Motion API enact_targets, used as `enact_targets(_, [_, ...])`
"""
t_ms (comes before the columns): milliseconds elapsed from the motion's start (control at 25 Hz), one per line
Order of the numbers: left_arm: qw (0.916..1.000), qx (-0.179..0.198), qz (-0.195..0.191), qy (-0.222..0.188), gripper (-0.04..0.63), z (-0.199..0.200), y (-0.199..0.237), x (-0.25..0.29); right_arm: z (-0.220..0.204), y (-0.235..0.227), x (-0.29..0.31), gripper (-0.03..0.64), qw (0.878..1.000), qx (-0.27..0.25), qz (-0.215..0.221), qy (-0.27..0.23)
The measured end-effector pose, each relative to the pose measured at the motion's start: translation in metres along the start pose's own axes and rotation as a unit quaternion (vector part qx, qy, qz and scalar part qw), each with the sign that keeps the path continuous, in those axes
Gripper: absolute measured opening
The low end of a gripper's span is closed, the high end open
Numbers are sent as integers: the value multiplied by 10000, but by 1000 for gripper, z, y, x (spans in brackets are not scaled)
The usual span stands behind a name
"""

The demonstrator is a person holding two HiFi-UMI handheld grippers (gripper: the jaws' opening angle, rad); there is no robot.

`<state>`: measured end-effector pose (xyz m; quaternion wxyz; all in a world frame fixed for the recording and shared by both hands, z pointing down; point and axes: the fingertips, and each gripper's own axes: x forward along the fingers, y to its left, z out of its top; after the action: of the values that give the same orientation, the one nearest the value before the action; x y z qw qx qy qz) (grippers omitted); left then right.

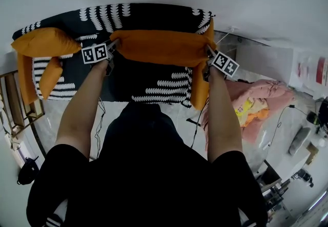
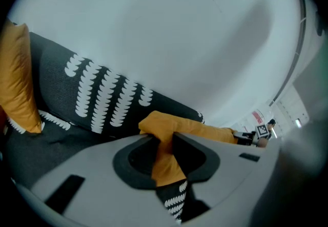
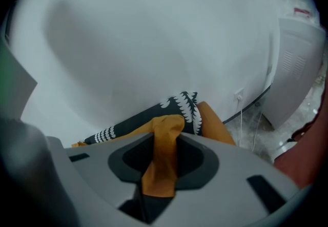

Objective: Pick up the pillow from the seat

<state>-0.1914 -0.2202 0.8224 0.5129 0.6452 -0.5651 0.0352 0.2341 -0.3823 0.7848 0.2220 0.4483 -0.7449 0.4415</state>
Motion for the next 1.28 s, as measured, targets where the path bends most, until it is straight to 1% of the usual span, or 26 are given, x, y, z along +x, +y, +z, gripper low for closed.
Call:
enact_targets(320, [9998,171,-22,-59,94,1,-18,-25,-4,7,-24,104,9999,-49,99,-16])
enact_targets(640, [9993,280,-46,-256,92,11,-39,-54,-3,18,-50,101,9997,-62,220,-125])
enact_targets(880, [9985,382,-113,-386,91,19,-57,-75,6,31,-73,100,9990,-128,334,-259])
enact_targets(1280, [9969,534,-237,-533,90,30,-81,-107,35,58,-118,94,9963,-372,490,-603])
